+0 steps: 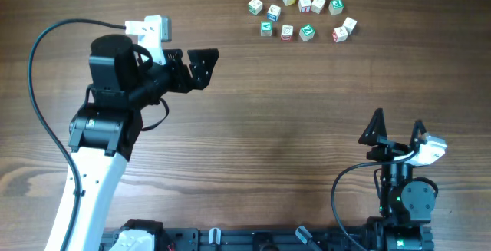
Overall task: Form a horizontal line
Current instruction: 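Raise the left arm and reach toward the block cluster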
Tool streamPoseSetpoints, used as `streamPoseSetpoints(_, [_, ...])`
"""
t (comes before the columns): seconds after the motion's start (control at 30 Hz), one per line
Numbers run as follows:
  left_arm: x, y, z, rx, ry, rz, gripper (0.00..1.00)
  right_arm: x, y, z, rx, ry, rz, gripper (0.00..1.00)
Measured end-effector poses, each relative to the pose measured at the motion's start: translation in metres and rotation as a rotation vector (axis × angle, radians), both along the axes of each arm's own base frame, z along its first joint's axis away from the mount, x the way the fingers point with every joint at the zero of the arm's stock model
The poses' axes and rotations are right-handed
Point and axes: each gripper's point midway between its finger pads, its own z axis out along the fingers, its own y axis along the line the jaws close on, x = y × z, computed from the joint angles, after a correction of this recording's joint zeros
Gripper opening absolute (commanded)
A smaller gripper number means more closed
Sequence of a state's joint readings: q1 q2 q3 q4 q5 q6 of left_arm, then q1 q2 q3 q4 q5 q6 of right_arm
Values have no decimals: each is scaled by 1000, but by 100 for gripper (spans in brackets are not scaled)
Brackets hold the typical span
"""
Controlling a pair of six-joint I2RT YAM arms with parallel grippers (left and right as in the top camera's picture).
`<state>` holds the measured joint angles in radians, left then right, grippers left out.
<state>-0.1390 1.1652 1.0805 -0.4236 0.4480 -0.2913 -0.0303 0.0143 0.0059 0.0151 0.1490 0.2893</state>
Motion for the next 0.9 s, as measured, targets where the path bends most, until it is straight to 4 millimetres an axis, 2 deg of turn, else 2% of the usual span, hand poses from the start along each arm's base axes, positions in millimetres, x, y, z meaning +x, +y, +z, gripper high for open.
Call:
streamPoseSetpoints(0.27, [10,15,-3,73,-16,112,100,0,0,0,0,0,0,100])
streamPoseSetpoints(0.53, [15,17,-5,90,-12,134,100,0,0,0,0,0,0,100])
streamPoseSetpoints(0.67, [20,0,5,91,-24,96,100,0,0,0,0,0,0,100])
streamPoseSetpoints(0.9, [37,-37,39,77,-68,19,100,0,0,0,0,0,0,100])
